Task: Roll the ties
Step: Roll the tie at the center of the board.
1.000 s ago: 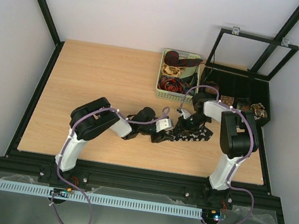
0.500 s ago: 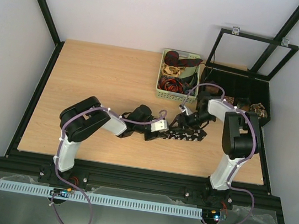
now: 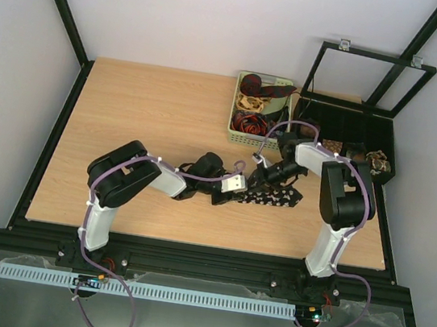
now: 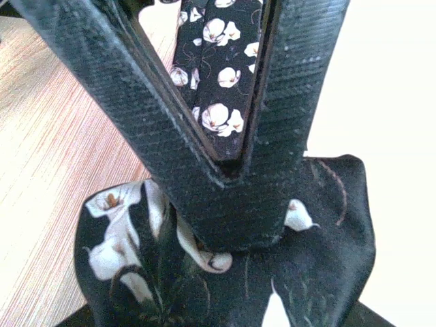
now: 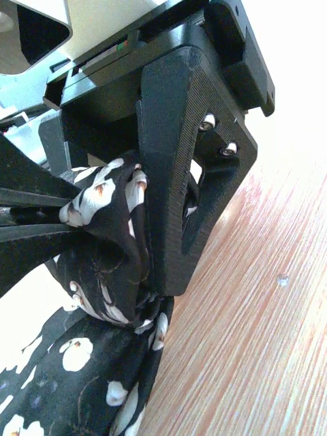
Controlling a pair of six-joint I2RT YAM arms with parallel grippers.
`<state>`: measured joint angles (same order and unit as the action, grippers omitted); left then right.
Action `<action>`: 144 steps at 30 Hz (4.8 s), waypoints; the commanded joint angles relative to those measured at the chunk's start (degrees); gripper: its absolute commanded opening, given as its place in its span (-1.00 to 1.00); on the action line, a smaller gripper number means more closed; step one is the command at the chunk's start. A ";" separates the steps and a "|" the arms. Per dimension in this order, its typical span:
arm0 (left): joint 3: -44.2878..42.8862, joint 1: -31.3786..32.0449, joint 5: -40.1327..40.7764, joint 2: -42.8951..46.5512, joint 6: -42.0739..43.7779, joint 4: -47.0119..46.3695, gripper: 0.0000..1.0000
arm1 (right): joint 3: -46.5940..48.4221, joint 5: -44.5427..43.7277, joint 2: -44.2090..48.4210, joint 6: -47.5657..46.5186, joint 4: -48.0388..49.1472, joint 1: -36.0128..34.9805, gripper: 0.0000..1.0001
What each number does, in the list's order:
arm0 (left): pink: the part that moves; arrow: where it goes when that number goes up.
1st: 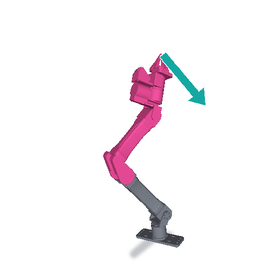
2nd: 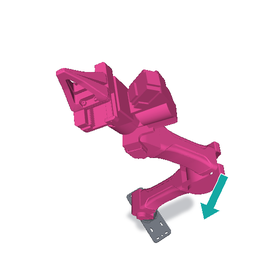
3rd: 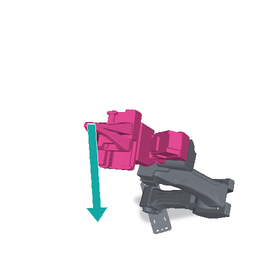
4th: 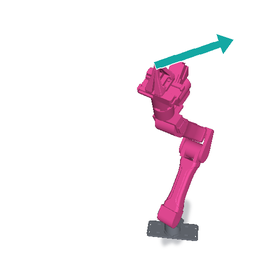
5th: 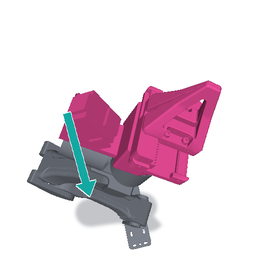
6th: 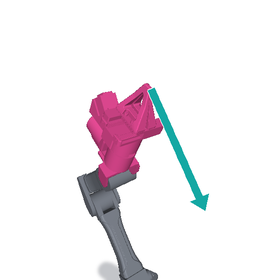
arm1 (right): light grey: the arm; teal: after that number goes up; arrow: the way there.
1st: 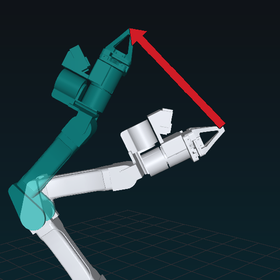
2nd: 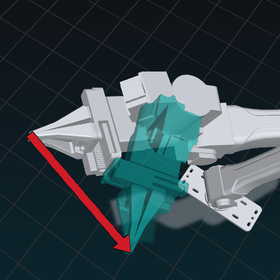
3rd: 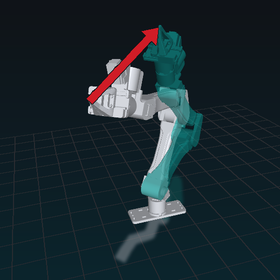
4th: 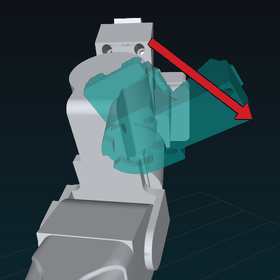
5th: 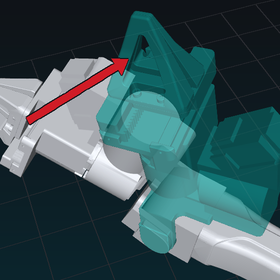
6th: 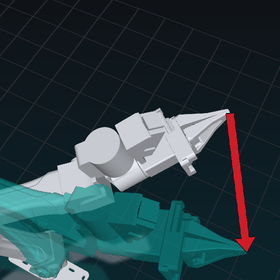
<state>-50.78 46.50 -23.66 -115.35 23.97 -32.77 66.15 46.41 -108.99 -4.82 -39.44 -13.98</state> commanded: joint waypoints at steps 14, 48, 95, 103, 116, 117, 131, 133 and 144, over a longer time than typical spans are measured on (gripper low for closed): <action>-0.44 -0.89 -8.45 1.27 -6.74 -4.45 0.65 | -3.60 -21.56 -5.84 -0.73 0.54 4.73 -0.97; -0.60 0.49 -0.17 -3.71 -0.23 8.32 -0.22 | 0.73 -10.52 -0.59 -3.94 -6.08 4.96 -0.32; -3.71 0.80 -7.63 -0.85 -8.17 0.05 0.57 | -4.96 -29.62 -2.56 -3.04 2.58 -1.61 -0.97; -2.98 0.25 -3.93 -0.99 -6.17 0.51 0.34 | 3.58 -26.96 -9.97 -5.10 1.48 -3.62 -0.97; 1.83 -0.12 -0.36 -1.71 -7.01 -0.19 -0.41 | 6.95 -12.94 -1.10 -6.31 -9.62 1.26 -0.34; 2.04 -0.24 -0.14 -1.87 -7.53 -0.45 -0.41 | 6.62 -12.01 -0.37 -6.33 -10.40 2.21 -0.34; 2.55 -0.93 -1.68 -1.68 -11.33 -1.51 -0.35 | -2.55 -17.37 -1.86 -1.43 -3.47 2.03 -0.69; 2.82 -1.29 -3.27 -1.08 -12.18 -2.33 -0.31 | -2.26 -20.86 -3.70 -1.13 -2.52 2.03 -0.68; 1.44 -3.70 -10.75 4.31 -18.56 -11.76 -0.16 | 5.21 -28.24 -10.18 -5.81 -4.14 2.08 -0.69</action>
<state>-48.69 43.62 -29.98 -114.41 7.16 -40.18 70.04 30.59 -114.19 -8.40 -47.18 -12.36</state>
